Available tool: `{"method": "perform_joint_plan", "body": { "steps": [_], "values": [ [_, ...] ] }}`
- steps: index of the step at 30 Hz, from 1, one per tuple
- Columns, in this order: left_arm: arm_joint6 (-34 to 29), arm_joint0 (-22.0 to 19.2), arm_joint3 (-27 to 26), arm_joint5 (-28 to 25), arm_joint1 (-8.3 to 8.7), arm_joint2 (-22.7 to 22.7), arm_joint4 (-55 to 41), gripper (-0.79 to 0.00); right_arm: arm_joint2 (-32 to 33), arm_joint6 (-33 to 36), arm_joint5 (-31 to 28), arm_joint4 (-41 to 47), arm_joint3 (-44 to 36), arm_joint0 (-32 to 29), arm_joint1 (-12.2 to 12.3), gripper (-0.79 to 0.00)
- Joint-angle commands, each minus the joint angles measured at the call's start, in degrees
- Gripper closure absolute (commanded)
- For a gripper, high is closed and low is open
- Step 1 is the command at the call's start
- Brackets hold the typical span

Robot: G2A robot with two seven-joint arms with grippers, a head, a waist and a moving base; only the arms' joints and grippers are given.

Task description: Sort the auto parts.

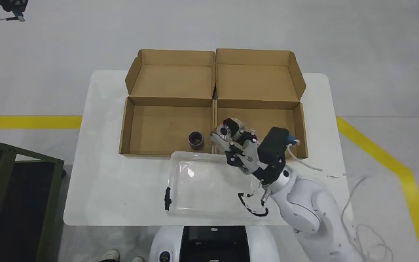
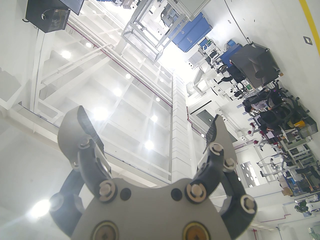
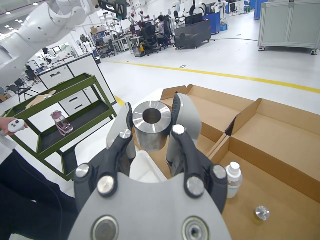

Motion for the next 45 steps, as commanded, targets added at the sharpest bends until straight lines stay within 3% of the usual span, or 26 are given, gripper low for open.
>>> {"method": "perform_joint_plan", "body": {
  "steps": [1,14,29,45],
  "values": [
    [-0.01,0.00,0.00,0.00,0.00,0.00,0.00,-0.785,-1.57,1.11,0.79,-0.93,1.51,2.04,-0.29,0.000],
    [-0.01,0.00,0.00,0.00,0.00,0.00,0.00,-0.785,-12.45,5.15,3.73,-4.96,15.37,15.65,-3.16,0.000],
    [-0.01,0.00,0.00,0.00,0.00,0.00,0.00,-0.785,-24.76,8.16,5.56,-7.11,31.33,30.55,-8.58,0.000],
    [-0.01,0.00,0.00,0.00,0.00,0.00,0.00,-0.785,-33.30,14.20,5.66,-6.93,45.92,39.50,-14.87,0.000]
  ]
}}
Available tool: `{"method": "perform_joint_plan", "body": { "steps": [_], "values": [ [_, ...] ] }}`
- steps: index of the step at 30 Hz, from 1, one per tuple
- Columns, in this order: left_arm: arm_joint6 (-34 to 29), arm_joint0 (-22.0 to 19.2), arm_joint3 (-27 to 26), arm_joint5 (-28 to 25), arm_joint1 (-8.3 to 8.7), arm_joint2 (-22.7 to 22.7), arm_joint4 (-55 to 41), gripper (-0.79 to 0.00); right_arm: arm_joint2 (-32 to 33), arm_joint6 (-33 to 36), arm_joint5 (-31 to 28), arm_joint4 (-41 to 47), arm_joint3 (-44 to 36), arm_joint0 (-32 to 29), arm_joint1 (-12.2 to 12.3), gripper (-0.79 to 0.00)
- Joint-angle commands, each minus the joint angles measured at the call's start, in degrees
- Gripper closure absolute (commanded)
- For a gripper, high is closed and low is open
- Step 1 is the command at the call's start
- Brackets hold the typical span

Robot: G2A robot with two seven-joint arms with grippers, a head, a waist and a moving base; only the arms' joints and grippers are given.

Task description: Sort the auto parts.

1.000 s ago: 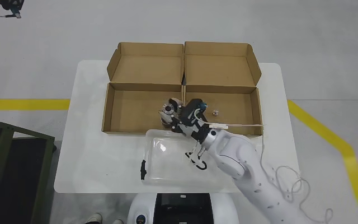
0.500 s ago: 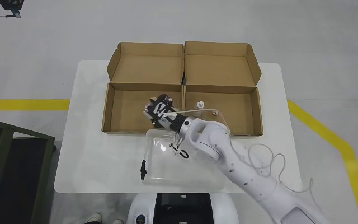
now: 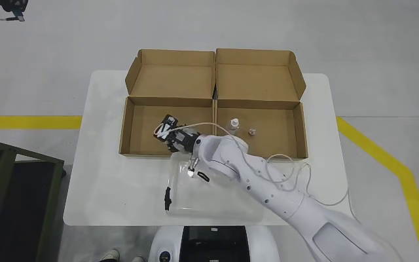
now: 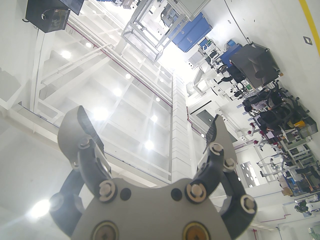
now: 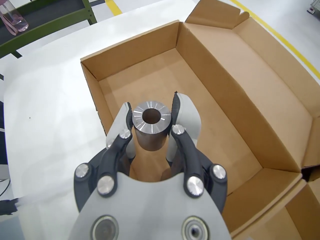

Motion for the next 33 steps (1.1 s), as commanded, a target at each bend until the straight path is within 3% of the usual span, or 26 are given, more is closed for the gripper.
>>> {"method": "perform_joint_plan", "body": {
  "steps": [1,14,18,24,28,29,31,33],
  "values": [
    [-0.01,0.00,0.00,0.00,0.00,0.00,0.00,-0.785,-0.60,0.66,0.18,0.26,2.03,0.80,-0.75,0.000],
    [-0.01,0.00,0.00,0.00,0.00,0.00,0.00,-0.785,-2.55,3.76,-1.11,2.75,9.36,4.47,-4.82,0.000],
    [-0.01,0.00,0.00,0.00,0.00,0.00,0.00,-0.785,-2.69,4.38,-1.00,3.14,11.80,5.31,-5.87,-0.062],
    [-0.01,0.00,0.00,0.00,0.00,0.00,0.00,-0.785,-2.80,4.42,-1.51,3.09,14.87,6.27,-7.21,-0.289],
    [-0.01,0.00,0.00,0.00,0.00,0.00,0.00,-0.785,-2.69,4.65,-2.31,2.88,16.07,6.66,-7.86,-0.376],
    [-0.01,0.00,0.00,0.00,0.00,0.00,0.00,-0.785,-2.58,4.68,-2.53,2.87,16.11,6.72,-7.98,-0.474],
    [-0.01,0.00,0.00,0.00,0.00,0.00,0.00,-0.785,-2.28,4.79,-3.10,2.65,15.74,6.90,-8.13,-0.785],
    [-0.01,0.00,0.00,0.00,0.00,0.00,0.00,-0.785,-1.72,4.61,-3.61,2.38,14.85,7.04,-8.17,-0.785]
  ]
}}
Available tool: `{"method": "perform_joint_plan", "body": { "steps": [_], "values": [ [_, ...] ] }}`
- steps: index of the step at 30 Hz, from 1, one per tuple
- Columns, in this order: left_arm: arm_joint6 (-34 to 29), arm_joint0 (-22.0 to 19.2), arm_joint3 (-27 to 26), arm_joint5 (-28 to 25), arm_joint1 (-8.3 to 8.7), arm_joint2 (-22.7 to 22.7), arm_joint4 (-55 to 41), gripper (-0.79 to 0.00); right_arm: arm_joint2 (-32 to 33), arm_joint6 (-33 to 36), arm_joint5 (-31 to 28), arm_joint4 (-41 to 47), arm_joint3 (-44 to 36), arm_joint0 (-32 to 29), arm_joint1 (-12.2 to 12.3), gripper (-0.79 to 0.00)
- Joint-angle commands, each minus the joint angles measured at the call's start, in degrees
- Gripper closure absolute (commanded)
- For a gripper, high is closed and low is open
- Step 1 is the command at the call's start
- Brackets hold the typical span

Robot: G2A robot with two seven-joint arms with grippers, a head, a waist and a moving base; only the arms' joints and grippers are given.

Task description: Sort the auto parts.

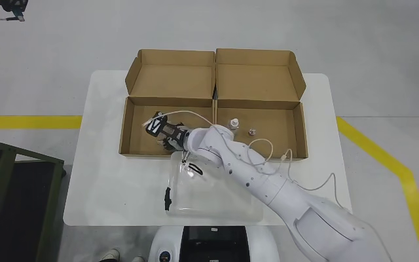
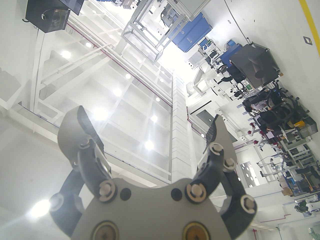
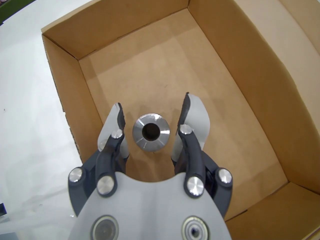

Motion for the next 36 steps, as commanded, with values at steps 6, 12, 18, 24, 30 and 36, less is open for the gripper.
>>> {"method": "perform_joint_plan", "body": {
  "steps": [6,12,18,24,30,36],
  "values": [
    [-0.01,0.00,0.00,0.00,0.00,0.00,0.00,-0.785,3.94,-2.52,0.17,-0.29,-8.18,-1.36,0.63,-0.785],
    [-0.01,0.00,0.00,0.00,0.00,0.00,0.00,-0.785,9.72,-7.63,0.45,-2.06,-18.79,-6.66,2.54,-0.785],
    [-0.01,0.00,0.00,0.00,0.00,0.00,0.00,-0.785,16.54,-11.92,0.98,-6.35,-29.05,-14.98,4.99,-0.785],
    [-0.01,0.00,0.00,0.00,0.00,0.00,0.00,-0.785,24.48,-15.92,1.43,-9.62,-38.64,-24.84,7.31,-0.785],
    [-0.01,0.00,0.00,0.00,0.00,0.00,0.00,-0.785,32.89,-20.20,2.06,-13.82,-45.77,-34.83,9.34,-0.785],
    [-0.01,0.00,0.00,0.00,0.00,0.00,0.00,-0.785,40.68,-24.07,2.67,-17.23,-52.44,-44.75,10.92,-0.785]
  ]
}}
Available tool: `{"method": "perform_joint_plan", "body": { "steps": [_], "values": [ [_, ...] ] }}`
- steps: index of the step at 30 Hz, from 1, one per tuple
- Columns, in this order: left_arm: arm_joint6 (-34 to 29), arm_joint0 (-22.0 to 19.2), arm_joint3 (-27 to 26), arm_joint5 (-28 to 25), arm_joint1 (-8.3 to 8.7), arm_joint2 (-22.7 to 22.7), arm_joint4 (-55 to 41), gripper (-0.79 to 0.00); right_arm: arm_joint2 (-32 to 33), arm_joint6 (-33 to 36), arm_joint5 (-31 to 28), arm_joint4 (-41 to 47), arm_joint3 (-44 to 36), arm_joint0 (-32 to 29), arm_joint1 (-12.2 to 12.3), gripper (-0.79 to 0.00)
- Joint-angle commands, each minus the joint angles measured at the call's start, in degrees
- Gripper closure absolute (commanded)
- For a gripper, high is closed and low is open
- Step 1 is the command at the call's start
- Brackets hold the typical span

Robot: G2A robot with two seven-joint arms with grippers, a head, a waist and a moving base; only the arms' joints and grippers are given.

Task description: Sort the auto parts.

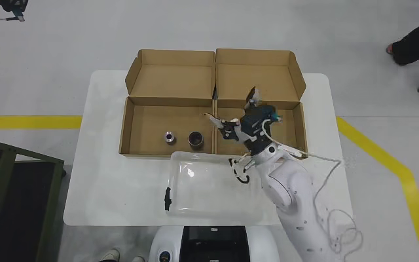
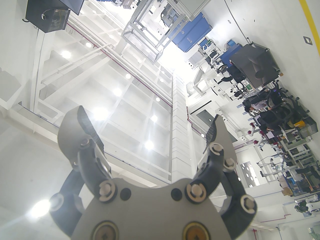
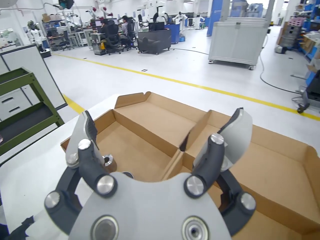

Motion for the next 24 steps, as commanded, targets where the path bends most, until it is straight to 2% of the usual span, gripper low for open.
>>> {"method": "perform_joint_plan", "body": {
  "steps": [1,15,24],
  "values": [
    [-0.01,0.00,0.00,0.00,0.00,0.00,0.00,-0.785,2.73,-1.36,0.09,-0.99,-2.08,-3.46,0.47,-0.785],
    [-0.01,0.00,0.00,0.00,0.00,0.00,0.00,-0.785,16.49,-10.38,2.04,-2.00,-11.14,-20.56,2.26,-0.785],
    [-0.01,0.00,0.00,0.00,0.00,0.00,0.00,-0.785,19.77,-12.82,4.42,-2.08,-12.31,-25.57,2.58,-0.785]
  ]
}}
